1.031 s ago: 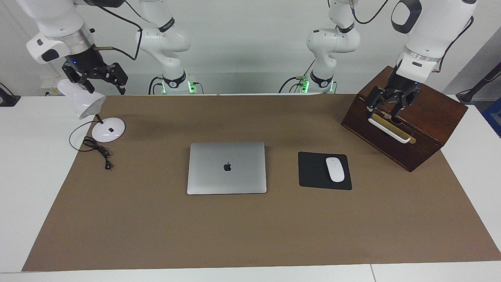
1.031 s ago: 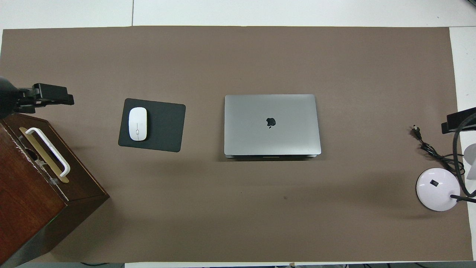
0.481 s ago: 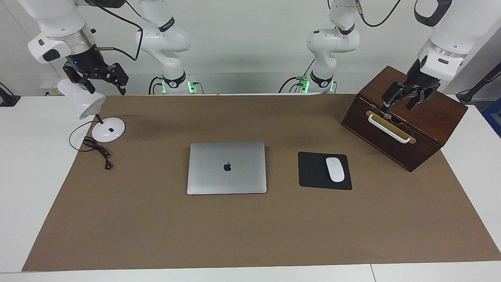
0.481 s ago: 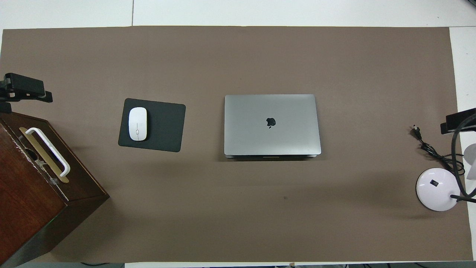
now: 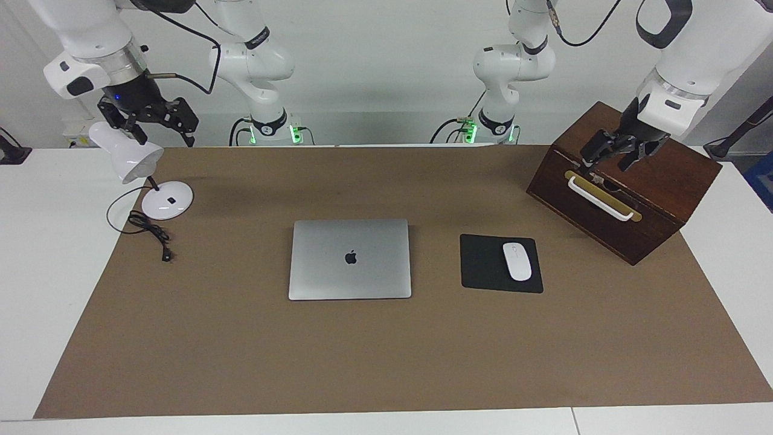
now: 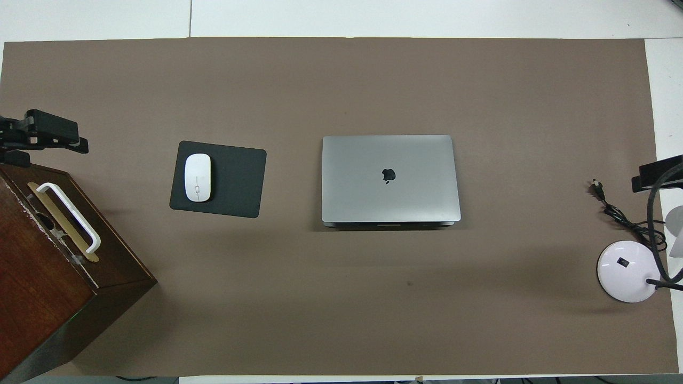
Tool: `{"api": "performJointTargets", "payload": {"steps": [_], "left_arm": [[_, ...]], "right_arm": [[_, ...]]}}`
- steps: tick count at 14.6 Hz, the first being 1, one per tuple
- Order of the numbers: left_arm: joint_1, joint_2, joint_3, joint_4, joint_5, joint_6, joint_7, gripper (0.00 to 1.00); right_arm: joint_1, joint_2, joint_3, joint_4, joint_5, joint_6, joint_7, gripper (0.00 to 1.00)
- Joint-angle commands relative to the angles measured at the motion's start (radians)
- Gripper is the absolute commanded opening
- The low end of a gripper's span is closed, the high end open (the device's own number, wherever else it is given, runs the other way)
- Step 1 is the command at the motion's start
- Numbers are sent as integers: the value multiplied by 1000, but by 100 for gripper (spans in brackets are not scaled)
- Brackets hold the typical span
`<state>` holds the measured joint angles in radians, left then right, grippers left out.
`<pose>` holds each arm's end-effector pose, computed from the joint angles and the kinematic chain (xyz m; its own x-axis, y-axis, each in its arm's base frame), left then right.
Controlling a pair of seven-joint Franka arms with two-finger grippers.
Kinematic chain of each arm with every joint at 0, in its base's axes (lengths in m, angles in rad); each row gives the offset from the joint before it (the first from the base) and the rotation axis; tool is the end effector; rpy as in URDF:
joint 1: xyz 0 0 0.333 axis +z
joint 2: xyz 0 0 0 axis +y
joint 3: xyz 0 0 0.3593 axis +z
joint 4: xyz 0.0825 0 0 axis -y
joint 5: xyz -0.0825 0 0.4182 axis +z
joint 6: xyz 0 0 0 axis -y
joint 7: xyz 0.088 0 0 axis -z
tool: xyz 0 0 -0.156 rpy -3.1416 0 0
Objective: Close laptop with both arms
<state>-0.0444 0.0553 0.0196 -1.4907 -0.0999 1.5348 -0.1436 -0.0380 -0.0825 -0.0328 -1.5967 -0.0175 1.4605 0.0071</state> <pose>0.6039 -0.0312 0.6238 0.9931 0.1142 -0.0250 0.1161 -0.9886 0.0960 0.5434 -0.0422 0.6434 0.9954 -0.0794 -0.0536 -0.0787 -0.9968 0.0152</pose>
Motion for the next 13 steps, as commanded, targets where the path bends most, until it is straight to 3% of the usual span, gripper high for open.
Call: {"api": "performJointTargets", "payload": {"steps": [1,13], "left_arm": [[-5,1,-1,9,12,-21,6,100],[-8,3,-7,7,14,10,4,100]], "right_arm": [[-16,-26,10,-34,-4,26,-29,100],[-16,-33,10,-49,-2,40,-27,100]]}}
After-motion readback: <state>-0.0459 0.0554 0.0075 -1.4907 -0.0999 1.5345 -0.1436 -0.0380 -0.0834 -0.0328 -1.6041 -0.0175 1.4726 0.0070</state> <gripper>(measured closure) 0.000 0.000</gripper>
